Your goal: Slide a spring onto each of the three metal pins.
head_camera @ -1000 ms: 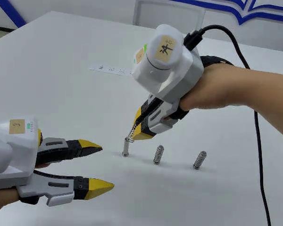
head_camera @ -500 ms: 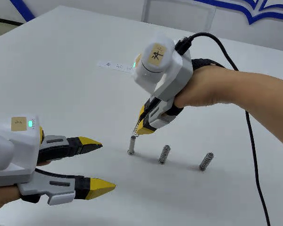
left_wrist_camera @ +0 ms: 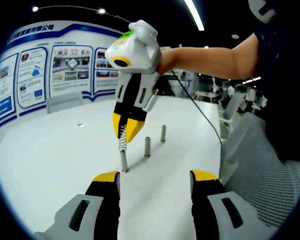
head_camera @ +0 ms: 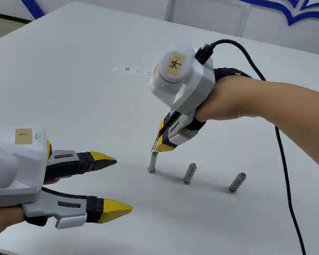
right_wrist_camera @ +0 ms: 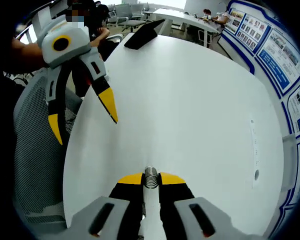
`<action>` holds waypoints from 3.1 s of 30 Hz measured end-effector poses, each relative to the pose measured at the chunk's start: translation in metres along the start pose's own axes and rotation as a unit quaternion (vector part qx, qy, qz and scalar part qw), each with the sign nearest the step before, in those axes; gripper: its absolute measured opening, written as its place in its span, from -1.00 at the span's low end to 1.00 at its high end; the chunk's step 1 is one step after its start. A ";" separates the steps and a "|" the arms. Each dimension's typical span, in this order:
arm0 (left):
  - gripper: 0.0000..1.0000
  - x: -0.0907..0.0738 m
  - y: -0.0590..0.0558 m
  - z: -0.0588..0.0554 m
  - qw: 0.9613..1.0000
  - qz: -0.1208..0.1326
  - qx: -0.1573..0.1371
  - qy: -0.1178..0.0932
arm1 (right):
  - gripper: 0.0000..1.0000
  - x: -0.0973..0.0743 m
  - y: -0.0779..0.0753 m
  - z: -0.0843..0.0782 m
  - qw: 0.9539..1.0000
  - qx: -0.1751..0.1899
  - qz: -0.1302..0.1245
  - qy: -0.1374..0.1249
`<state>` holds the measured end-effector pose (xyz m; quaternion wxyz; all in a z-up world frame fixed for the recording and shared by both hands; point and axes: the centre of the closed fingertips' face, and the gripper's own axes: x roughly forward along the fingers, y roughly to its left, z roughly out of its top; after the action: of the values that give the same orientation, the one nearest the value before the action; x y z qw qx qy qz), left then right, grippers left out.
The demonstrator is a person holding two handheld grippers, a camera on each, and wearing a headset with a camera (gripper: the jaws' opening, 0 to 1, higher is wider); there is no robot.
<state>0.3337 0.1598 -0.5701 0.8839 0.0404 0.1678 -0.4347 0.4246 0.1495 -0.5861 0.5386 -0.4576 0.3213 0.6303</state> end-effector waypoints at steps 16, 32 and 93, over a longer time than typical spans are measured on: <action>0.13 -0.003 0.003 -0.005 1.000 0.003 -0.005 0.000 | -0.76 0.020 0.004 -0.006 0.999 -0.003 0.014 0.036; 0.12 -0.002 0.005 -0.008 1.000 0.002 -0.008 0.002 | -0.76 0.045 0.013 -0.011 0.998 0.003 0.032 0.050; 0.16 0.005 0.007 0.002 1.000 0.005 -0.003 0.007 | -0.46 -0.020 0.009 -0.071 0.986 0.139 -0.061 -0.070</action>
<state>0.3423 0.1594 -0.5705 0.8851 0.0413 0.1749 -0.4294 0.4324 0.0757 -0.5950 0.6556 -0.3521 0.3388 0.5757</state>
